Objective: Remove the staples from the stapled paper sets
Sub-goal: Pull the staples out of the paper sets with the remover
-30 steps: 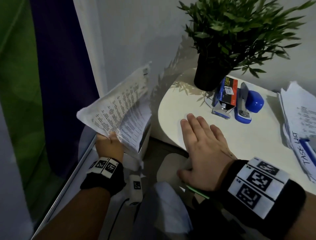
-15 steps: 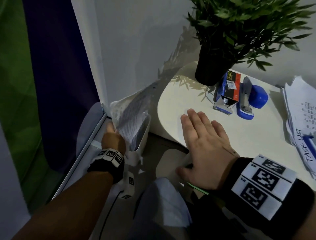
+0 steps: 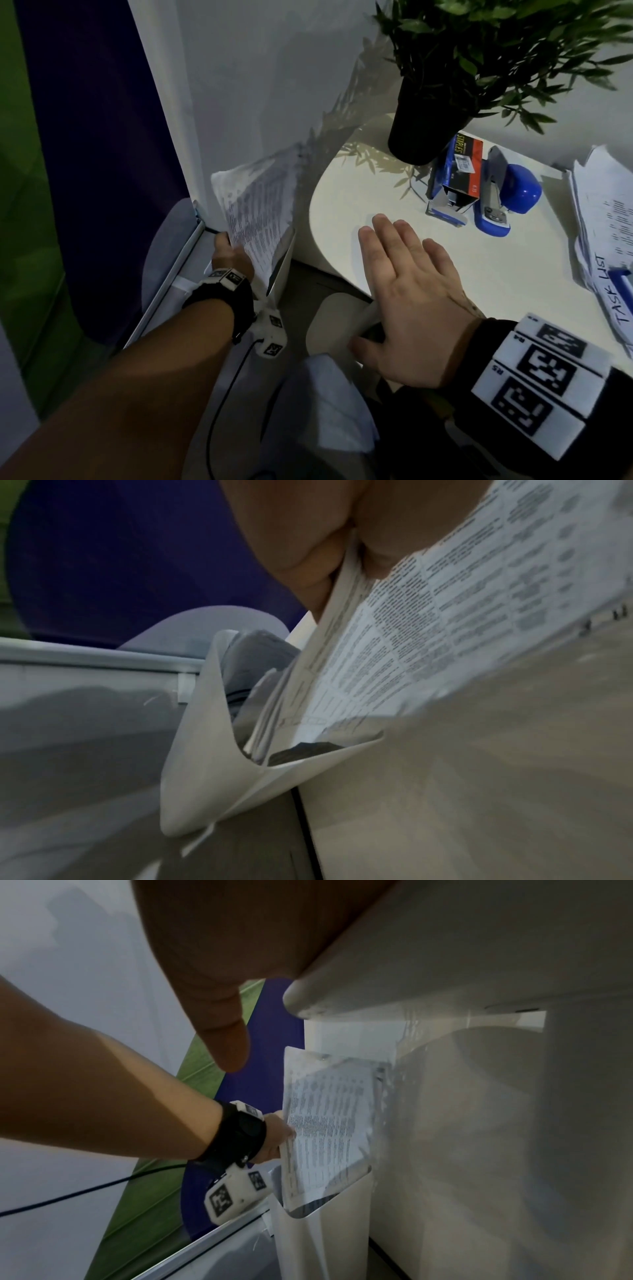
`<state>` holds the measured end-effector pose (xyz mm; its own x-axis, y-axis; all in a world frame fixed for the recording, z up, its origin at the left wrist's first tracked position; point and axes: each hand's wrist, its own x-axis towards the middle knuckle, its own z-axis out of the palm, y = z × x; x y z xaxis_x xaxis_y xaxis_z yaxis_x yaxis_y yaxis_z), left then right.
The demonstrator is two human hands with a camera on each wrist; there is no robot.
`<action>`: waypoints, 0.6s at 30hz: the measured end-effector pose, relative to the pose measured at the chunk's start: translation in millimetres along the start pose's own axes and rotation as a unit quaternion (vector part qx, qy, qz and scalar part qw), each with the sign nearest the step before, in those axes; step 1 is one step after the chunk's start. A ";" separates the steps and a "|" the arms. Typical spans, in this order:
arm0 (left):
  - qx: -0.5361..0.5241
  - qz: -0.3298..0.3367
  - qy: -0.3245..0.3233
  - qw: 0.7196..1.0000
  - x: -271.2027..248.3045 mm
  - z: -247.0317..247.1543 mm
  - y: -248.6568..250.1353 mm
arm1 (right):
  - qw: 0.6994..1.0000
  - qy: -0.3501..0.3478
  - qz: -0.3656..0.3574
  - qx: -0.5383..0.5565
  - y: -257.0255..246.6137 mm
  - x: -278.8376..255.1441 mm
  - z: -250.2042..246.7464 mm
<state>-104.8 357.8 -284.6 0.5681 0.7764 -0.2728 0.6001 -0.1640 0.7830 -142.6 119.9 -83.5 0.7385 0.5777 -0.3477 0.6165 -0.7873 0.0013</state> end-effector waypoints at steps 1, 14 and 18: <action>-0.007 0.002 -0.007 1.000 1.7 2.4 -0.8 | 1.000 0.001 0.000 -0.002 0.3 0.4 0.2; 0.147 -0.010 -0.071 0.987 27.4 11.0 -41.7 | 1.000 0.005 0.002 -0.002 0.3 1.5 2.4; 0.017 0.151 0.039 0.988 31.1 1.7 -13.8 | 1.000 0.006 0.002 -0.002 -0.8 1.5 1.9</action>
<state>-94.4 383.2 -304.9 0.6802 0.7329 0.0160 0.4290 -0.4156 0.8020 -142.5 121.0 -85.8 0.7441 0.5770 -0.3368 0.6147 -0.7887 0.0067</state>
